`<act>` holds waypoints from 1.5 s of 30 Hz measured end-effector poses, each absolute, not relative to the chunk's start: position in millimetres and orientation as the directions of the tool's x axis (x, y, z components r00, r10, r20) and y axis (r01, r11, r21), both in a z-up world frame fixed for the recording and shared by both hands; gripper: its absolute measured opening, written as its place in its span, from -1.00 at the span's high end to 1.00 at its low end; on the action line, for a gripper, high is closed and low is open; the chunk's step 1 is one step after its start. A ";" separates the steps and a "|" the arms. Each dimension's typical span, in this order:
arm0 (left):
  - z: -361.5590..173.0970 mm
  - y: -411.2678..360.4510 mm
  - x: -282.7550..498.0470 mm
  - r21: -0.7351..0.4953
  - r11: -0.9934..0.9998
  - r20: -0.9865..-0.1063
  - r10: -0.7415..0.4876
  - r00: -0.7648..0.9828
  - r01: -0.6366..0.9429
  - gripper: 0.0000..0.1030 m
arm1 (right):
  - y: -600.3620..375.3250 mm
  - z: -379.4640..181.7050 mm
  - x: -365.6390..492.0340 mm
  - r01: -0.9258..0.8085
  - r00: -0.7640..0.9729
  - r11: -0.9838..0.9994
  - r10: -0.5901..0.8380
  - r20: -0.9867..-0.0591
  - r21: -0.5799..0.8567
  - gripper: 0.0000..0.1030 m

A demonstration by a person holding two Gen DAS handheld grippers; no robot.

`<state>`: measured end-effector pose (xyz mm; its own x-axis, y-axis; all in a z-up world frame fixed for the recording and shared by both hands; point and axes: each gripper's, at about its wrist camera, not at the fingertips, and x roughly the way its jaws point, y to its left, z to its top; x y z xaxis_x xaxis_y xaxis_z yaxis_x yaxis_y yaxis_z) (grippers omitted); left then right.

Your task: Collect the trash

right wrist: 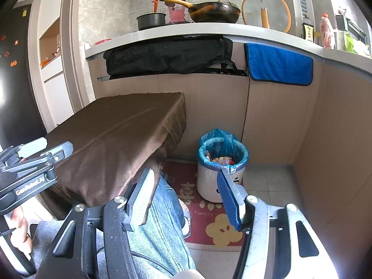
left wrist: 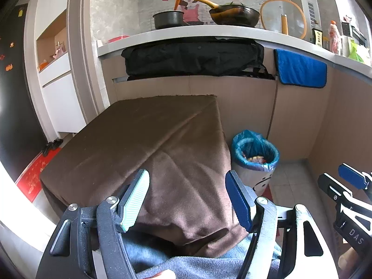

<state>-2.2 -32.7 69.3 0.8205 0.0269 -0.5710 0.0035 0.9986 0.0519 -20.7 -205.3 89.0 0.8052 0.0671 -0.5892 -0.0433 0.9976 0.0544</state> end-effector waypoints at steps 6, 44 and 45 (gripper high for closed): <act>69.0 -31.1 -2.2 0.052 0.999 -0.572 0.024 0.820 0.007 -0.33 | -205.9 89.0 -20.4 -0.045 0.805 0.997 0.069 -0.589 0.055 -0.04; 67.9 -28.0 -1.5 0.052 0.998 -0.570 0.016 0.822 0.017 -0.33 | -200.5 90.3 -23.3 -0.045 0.805 0.997 0.071 -0.589 0.058 -0.04; 68.3 -27.0 -1.1 0.053 0.998 -0.570 0.015 0.822 0.019 -0.33 | -200.3 90.4 -23.4 -0.044 0.806 0.997 0.071 -0.588 0.059 -0.04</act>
<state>-1.1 -27.0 68.3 0.8219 0.0145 -0.5695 0.0191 0.9984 0.0530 -23.4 -200.3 90.4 0.8059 0.0705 -0.5878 -0.0442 0.9973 0.0590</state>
